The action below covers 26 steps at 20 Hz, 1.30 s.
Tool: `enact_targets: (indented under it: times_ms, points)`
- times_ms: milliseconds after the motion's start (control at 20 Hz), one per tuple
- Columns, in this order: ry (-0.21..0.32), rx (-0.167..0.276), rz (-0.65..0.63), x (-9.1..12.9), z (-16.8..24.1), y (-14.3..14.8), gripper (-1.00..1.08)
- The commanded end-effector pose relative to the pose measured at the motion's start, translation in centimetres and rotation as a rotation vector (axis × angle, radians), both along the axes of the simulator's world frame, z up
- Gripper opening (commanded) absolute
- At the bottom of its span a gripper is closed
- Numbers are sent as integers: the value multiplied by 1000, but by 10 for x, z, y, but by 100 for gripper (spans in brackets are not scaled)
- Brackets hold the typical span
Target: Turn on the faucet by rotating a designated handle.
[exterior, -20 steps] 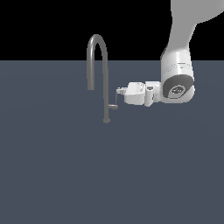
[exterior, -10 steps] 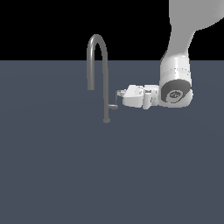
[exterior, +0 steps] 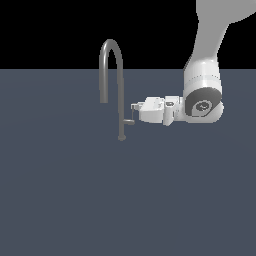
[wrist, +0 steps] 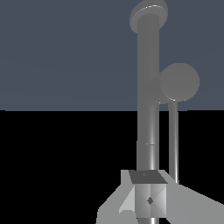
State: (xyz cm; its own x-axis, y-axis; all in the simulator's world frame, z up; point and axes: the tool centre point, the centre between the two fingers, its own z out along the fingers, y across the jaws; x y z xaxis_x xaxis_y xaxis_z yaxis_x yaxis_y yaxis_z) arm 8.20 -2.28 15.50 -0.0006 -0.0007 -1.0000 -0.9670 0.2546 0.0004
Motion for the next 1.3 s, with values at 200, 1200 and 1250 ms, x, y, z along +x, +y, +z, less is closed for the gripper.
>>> enact_targets:
  times_ms: [200,1200,1250]
  points:
    - [0,-1,-3,-9,0,2,-100]
    - [-1,0,0,-66,-20,17,-100]
    - [-1,0,0,-66,-20,17,-100]
